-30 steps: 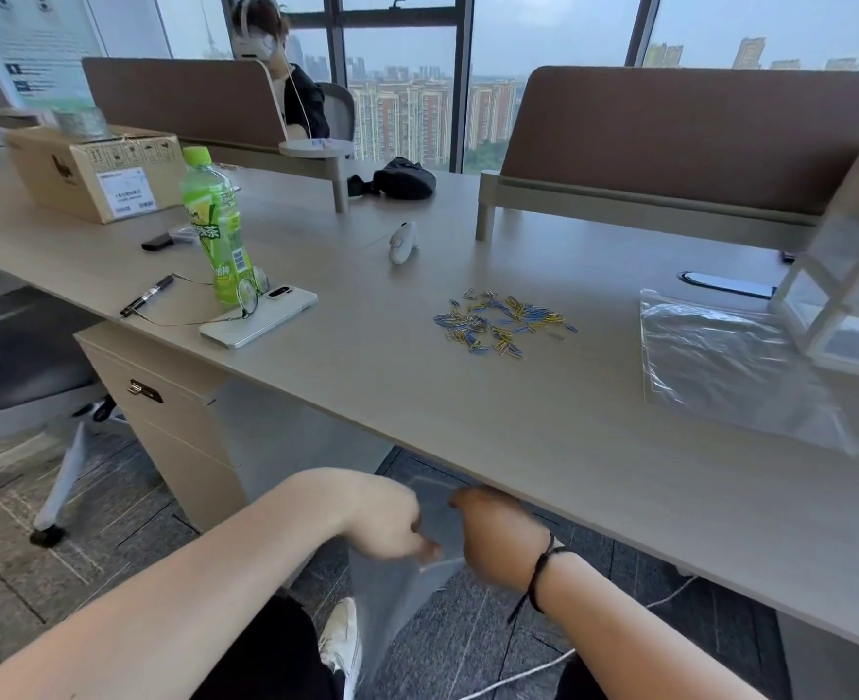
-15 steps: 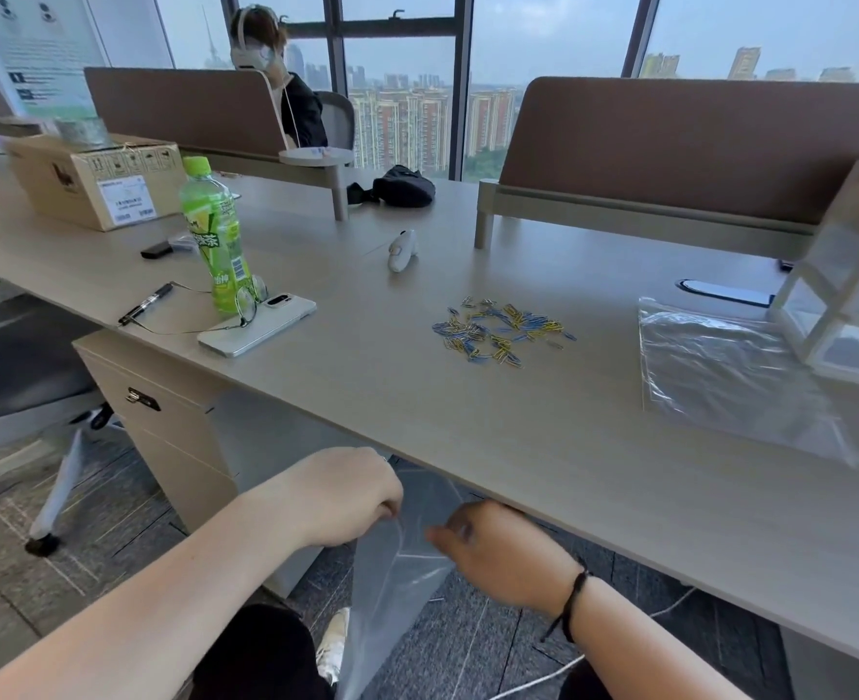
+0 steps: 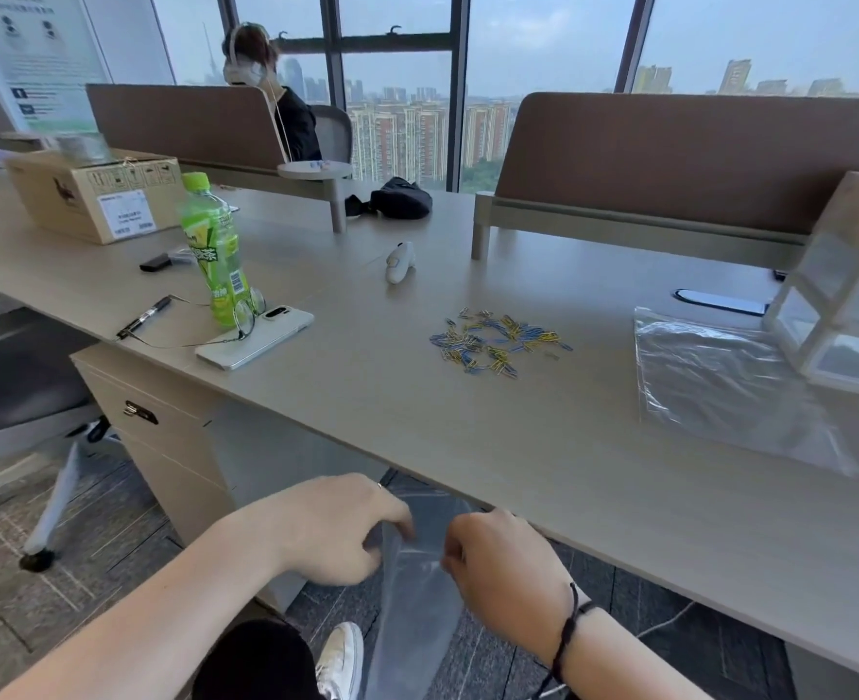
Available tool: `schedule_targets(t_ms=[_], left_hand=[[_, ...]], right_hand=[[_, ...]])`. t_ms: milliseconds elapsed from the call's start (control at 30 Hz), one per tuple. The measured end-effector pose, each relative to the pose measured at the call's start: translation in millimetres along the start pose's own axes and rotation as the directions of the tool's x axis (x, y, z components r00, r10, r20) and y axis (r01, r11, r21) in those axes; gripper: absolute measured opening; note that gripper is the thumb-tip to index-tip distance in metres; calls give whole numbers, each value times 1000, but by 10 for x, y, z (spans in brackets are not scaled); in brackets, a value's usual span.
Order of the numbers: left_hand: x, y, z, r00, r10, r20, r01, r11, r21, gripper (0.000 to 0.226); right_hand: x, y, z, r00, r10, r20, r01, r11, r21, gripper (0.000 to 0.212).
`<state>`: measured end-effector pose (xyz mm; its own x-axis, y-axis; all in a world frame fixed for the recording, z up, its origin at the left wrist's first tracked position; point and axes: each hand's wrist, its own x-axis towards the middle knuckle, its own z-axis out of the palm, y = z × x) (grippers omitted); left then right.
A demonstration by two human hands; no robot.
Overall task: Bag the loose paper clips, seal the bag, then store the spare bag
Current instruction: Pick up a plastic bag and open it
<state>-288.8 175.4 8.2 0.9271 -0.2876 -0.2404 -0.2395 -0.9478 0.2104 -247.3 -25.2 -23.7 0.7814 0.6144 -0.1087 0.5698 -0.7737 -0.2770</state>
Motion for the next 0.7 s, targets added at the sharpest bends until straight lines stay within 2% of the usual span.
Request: schedule_targets(t_ms=[100, 200, 500, 600, 700], left_hand=[[-30, 53, -7, 1000, 17, 2, -17, 994, -109, 32], [-20, 62, -44, 997, 41, -64, -47, 994, -98, 21], [11, 64, -17, 978, 91, -186, -119, 982, -146, 11], [21, 75, -22, 966, 113, -233, -146, 981, -129, 13], [22, 62, -30, 963, 120, -242, -149, 983, -104, 13]], right_hand=[[-10, -22, -13, 998, -6, -58, 4, 999, -34, 14], [-20, -29, -78, 996, -8, -87, 3, 998, -60, 14], [-45, -4, -198, 1000, -3, 13, 5, 991, -131, 12], [-76, -5, -303, 999, -31, 41, 33, 997, -64, 13], [-95, 38, -539, 995, -80, 60, 71, 988, 139, 22]])
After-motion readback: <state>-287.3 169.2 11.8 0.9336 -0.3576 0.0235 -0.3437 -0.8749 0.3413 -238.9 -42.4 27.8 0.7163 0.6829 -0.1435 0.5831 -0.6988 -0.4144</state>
